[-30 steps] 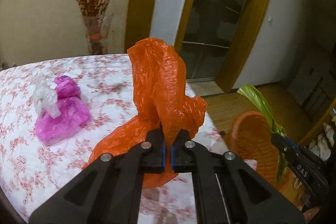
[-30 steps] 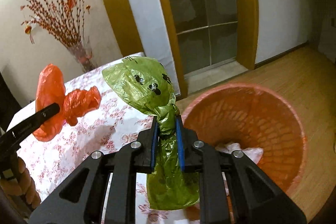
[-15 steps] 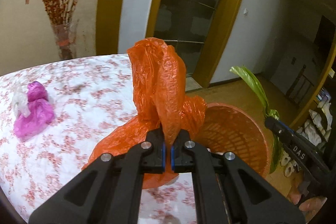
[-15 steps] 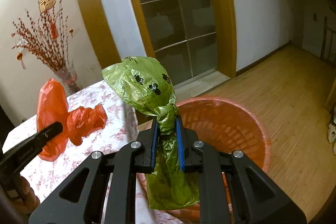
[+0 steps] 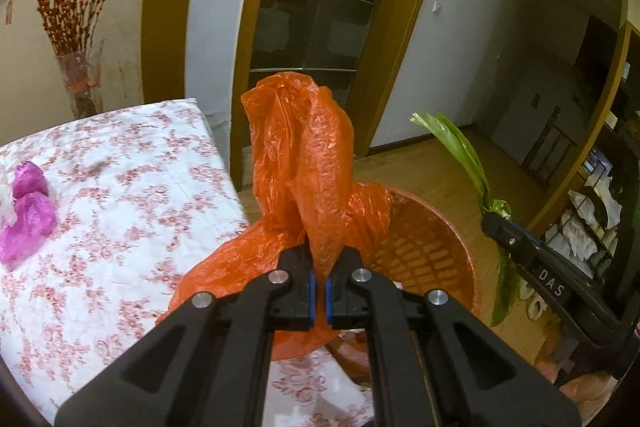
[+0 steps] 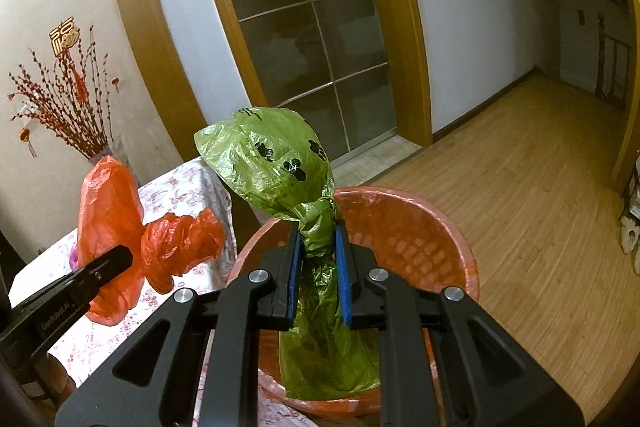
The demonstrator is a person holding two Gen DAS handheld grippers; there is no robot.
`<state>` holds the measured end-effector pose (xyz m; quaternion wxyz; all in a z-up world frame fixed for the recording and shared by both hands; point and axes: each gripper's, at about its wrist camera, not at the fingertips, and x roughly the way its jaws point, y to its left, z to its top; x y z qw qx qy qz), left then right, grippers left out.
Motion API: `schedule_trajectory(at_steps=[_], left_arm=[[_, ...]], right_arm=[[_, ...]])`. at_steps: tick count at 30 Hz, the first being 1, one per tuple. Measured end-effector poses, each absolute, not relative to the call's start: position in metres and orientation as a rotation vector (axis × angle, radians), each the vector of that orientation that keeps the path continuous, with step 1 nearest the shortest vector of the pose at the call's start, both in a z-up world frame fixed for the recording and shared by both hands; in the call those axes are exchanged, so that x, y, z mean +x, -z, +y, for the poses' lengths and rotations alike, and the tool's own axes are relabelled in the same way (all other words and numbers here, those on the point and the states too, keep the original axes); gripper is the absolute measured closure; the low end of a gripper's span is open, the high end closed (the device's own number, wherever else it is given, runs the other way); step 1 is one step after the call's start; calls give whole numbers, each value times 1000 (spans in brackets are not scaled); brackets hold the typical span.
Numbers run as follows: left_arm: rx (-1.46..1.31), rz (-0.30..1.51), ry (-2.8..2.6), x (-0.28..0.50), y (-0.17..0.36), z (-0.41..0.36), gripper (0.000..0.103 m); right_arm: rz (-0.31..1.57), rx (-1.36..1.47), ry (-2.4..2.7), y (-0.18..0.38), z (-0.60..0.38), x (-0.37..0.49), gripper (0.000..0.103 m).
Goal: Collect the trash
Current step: 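Carry both bags over the wastebasket and open both tools to drop them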
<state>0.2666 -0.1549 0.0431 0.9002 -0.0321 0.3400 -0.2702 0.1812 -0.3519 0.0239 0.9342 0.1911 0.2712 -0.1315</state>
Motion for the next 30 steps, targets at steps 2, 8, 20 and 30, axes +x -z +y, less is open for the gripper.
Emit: schedule_trajectory(at_steps=[2, 8, 20, 30], left_arm=[[-64, 710, 569, 268, -41, -160, 98], [-57, 728, 593, 264, -33, -176, 98], [-45, 756, 627, 264, -21, -204, 98], [-45, 780, 659, 267, -10, -211, 98]], right_arm=[[554, 398, 273, -22, -354, 181, 88], [557, 415, 287, -18, -360, 182, 88], [568, 453, 301, -8, -369, 183, 88], [577, 471, 304, -4, -374, 185, 88]])
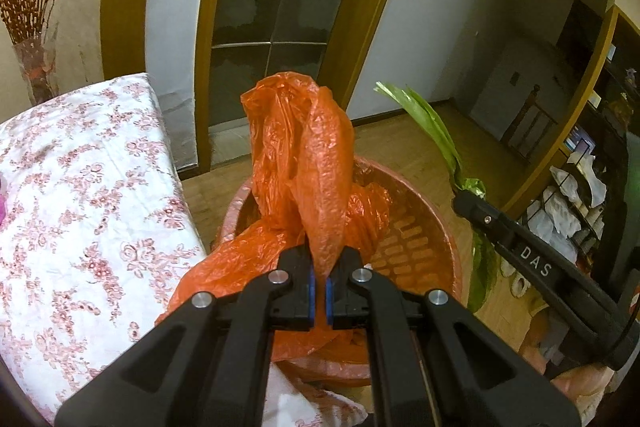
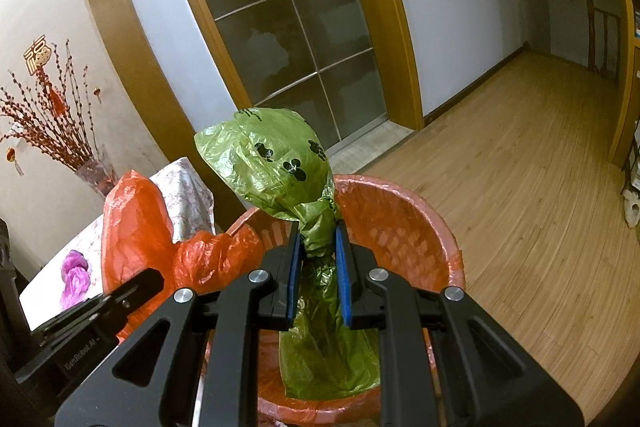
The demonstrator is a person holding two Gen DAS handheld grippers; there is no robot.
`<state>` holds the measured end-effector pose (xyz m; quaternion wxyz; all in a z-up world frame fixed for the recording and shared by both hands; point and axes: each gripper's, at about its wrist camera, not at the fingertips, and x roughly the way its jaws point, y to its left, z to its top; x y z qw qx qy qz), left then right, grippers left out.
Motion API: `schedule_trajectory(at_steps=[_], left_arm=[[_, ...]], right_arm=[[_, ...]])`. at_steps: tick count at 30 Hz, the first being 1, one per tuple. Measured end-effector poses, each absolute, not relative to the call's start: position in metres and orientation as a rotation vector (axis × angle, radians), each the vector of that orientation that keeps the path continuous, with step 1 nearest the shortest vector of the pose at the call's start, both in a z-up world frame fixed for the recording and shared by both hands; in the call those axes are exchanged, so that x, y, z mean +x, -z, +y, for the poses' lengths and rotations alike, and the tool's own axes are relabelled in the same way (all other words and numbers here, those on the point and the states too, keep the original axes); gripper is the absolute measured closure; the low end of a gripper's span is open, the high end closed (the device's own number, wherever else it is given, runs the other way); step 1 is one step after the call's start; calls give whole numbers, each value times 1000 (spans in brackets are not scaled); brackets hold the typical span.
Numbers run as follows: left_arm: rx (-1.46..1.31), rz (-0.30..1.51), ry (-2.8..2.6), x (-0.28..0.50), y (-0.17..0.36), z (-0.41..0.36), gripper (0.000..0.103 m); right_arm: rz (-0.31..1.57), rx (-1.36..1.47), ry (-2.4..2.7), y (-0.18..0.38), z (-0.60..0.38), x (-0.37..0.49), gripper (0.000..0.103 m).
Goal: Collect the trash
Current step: 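Carry both bags over the wastebasket and open both tools to drop them, then grasp the clear bag with the left tool while the right tool grasps the magenta bag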
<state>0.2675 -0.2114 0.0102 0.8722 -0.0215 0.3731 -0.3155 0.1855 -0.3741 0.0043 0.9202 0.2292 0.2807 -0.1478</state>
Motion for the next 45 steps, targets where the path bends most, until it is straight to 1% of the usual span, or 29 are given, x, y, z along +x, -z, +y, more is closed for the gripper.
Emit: schedule_trajectory(at_steps=[2, 4, 5, 6, 7, 8, 9, 10, 12, 18, 33, 41, 45], left_arm=[[-43, 785, 664, 268, -8, -213, 98], [-44, 789, 663, 268, -5, -214, 90], [-44, 793, 662, 269, -4, -213, 81], [-34, 790, 655, 270, -4, -213, 72], [-32, 792, 648, 271, -2, -211, 69], [-32, 797, 642, 271, 0, -210, 67], [-32, 800, 637, 272, 1, -210, 66], [-31, 805, 629, 273, 3, -208, 65], [-27, 804, 605, 274, 6, -201, 60], [-10, 799, 528, 275, 12, -174, 50], [-30, 789, 279, 294, 20, -71, 47], [-67, 762, 99, 311, 17, 8, 46], [-111, 738, -9, 326, 10, 59, 46]], right_arm=[[578, 479, 302, -4, -376, 186, 88], [583, 492, 296, -2, -379, 186, 86], [590, 500, 289, 1, -381, 187, 86], [595, 508, 283, 2, -381, 187, 82], [602, 515, 285, 4, -382, 187, 74], [608, 523, 287, 6, -383, 187, 70], [610, 533, 290, 8, -384, 186, 63], [610, 539, 292, 10, -385, 185, 60], [611, 544, 297, 11, -386, 184, 57], [608, 522, 309, 8, -378, 188, 54], [647, 461, 238, 7, -340, 204, 54], [679, 397, 147, 7, -296, 226, 54], [699, 348, 84, 9, -266, 242, 54]])
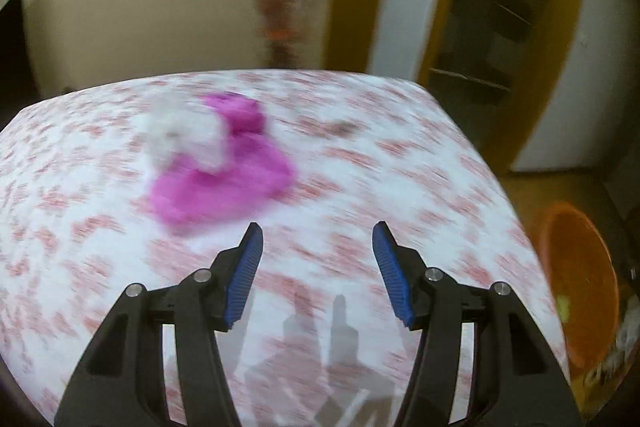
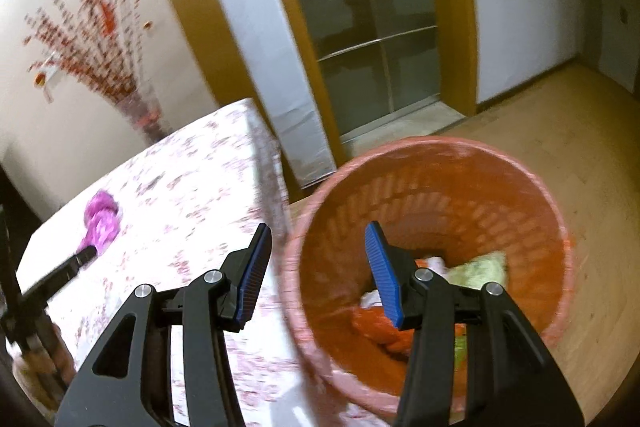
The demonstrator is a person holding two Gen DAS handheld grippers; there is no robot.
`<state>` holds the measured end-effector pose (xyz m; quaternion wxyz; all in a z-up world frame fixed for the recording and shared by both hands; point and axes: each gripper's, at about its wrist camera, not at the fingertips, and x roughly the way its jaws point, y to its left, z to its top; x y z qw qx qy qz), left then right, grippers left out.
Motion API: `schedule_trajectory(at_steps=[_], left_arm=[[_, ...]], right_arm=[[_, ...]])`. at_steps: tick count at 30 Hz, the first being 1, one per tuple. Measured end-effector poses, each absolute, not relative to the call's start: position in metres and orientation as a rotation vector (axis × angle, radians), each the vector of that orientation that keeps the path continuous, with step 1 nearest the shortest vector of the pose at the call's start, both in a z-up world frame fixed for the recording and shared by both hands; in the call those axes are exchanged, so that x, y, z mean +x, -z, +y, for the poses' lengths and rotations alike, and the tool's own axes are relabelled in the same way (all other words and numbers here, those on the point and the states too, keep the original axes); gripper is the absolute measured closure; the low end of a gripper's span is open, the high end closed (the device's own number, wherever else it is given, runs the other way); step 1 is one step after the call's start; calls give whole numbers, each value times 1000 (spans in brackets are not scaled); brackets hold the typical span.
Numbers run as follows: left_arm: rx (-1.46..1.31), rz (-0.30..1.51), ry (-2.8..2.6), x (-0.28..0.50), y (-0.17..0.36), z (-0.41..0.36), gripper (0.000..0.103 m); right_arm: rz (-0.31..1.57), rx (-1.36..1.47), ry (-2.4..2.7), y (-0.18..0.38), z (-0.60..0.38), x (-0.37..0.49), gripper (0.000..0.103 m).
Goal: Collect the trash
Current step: 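Grasp the clear bag with the left tool while the right tool grasps the magenta bag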
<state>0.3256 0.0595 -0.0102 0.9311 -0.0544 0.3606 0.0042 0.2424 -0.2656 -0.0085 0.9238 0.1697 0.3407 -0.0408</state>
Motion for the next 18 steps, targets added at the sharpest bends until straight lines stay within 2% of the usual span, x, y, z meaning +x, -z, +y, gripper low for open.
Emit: schedule_trajectory(at_steps=[9, 10, 12, 18], left_arm=[[-218, 730, -170, 405, -5, 160, 46], [-226, 738, -174, 415, -4, 166, 46], [-232, 758, -184, 435, 0, 176, 37], [-225, 876, -223, 468, 27, 199, 36]], right_arm=[[731, 262, -27, 11, -205, 276, 54], [733, 251, -40, 11, -199, 281, 54], [736, 226, -64, 11, -185, 289, 54], [748, 181, -129, 12, -149, 309, 54]])
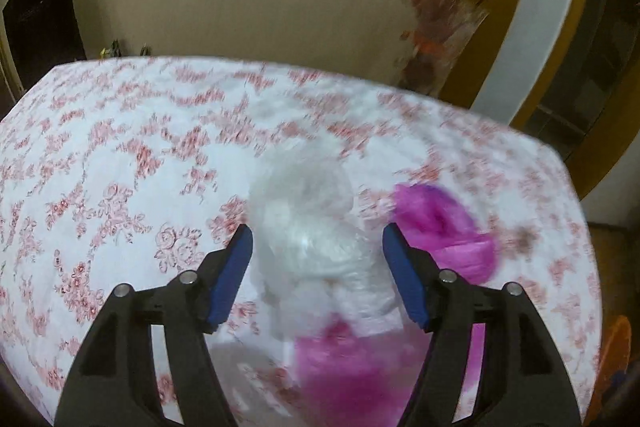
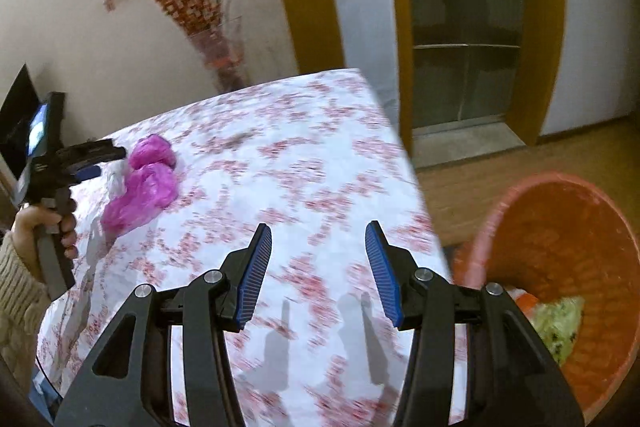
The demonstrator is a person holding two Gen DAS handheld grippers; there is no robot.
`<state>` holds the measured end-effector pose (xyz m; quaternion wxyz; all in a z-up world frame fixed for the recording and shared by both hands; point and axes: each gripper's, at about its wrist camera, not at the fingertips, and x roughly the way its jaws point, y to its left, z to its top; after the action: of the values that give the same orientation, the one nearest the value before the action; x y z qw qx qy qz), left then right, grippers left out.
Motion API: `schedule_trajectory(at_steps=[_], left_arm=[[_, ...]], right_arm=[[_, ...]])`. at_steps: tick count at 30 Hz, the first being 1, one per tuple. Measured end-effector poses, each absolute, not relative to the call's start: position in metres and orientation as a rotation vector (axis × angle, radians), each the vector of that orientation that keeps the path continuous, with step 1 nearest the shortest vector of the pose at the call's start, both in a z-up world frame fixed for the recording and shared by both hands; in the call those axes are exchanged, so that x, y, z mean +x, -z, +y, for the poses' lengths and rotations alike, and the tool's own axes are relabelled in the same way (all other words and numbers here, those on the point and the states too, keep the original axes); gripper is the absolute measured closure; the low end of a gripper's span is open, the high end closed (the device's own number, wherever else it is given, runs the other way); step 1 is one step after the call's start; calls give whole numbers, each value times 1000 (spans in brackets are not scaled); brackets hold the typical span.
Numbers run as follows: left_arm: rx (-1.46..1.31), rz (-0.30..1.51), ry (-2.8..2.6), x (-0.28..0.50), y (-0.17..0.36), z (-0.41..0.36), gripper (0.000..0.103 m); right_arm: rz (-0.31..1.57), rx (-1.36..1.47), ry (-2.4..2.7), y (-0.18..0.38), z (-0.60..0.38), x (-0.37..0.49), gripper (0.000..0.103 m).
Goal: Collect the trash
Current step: 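Grasp the clear bag with the left tool while the right tool grasps the magenta bag, then carry both bags over the wastebasket and open both tools to drop them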
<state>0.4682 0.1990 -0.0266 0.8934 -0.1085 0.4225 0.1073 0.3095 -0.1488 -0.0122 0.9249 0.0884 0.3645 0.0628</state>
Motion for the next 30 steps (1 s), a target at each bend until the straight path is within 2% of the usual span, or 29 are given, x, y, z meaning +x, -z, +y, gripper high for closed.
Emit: schedule_trajectory(at_steps=[2, 4, 6, 9, 19, 22, 24, 26, 27, 28, 30], left_arm=[[-239, 899, -214, 469, 35, 206, 38], [-262, 907, -195, 466, 41, 213, 48], [-275, 904, -182, 461, 44, 220, 63], [-265, 877, -193, 450, 41, 233, 70], [-256, 789, -293, 404, 24, 290, 71], [-272, 792, -299, 397, 26, 299, 71], [-278, 795, -296, 394, 28, 300, 71], [-278, 797, -290, 391, 30, 298, 71], [-278, 797, -285, 390, 31, 296, 71], [-277, 798, -279, 389, 31, 294, 71], [-275, 798, -264, 385, 31, 287, 71]], right_arm=[[751, 172, -159, 11, -132, 319, 54], [754, 161, -188, 11, -117, 325, 54], [757, 147, -227, 10, -97, 332, 54], [766, 147, -285, 11, -74, 344, 54], [815, 177, -398, 24, 13, 400, 53], [826, 151, -399, 29, 31, 411, 43], [843, 128, -407, 34, 40, 415, 43], [856, 78, -395, 42, 48, 416, 55], [864, 58, -391, 44, 47, 414, 75], [878, 53, -389, 45, 46, 412, 91], [867, 52, -379, 43, 36, 405, 97]])
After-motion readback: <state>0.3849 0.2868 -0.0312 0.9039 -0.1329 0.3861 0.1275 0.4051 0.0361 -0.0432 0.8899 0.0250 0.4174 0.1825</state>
